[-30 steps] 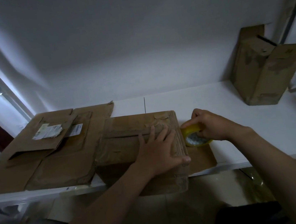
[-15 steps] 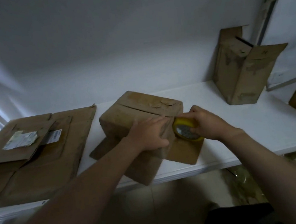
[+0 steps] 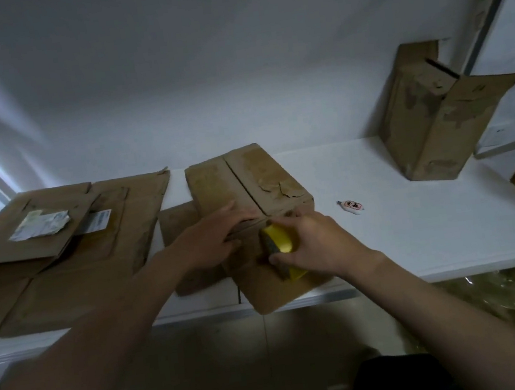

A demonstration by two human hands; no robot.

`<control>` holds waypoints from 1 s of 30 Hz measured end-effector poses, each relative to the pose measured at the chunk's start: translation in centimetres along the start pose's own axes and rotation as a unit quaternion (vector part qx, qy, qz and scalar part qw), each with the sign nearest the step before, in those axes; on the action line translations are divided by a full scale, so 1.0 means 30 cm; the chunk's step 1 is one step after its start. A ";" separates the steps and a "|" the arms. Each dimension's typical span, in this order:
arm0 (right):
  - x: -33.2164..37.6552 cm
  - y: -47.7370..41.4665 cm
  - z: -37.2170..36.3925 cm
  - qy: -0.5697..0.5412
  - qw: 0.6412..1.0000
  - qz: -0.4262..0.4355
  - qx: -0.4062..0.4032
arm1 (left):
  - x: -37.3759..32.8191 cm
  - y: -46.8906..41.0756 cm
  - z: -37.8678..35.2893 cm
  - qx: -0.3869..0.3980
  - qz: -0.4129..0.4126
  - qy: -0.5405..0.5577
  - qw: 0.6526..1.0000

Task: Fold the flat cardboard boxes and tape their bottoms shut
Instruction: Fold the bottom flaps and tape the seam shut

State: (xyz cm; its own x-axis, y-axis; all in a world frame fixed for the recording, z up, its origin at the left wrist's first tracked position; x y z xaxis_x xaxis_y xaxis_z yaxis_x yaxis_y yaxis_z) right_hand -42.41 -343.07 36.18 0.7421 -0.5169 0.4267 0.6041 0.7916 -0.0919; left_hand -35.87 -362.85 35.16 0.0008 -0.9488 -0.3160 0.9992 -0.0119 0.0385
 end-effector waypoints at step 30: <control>0.127 0.073 -0.067 -0.125 0.986 -0.105 0.012 | -0.016 0.409 -0.040 -0.169 0.247 0.203 0.932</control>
State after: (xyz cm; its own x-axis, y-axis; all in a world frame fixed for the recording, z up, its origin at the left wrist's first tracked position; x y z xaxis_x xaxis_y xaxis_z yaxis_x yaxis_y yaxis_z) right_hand -37.67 -343.96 35.80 0.5045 -0.5762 0.6430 0.7281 0.6842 0.0418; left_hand -23.57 -362.17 34.64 0.4102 -0.6141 -0.6742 0.8289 0.5594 -0.0053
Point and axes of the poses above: each hand's wrist, its own y-axis away from the middle knuckle, its own z-axis out of the back of the hand, x = y × z, the point moved 4 cm from there along -y, towards the middle knuckle, and after that the axes turned 3 degrees about -y, right-handed, at the moved point
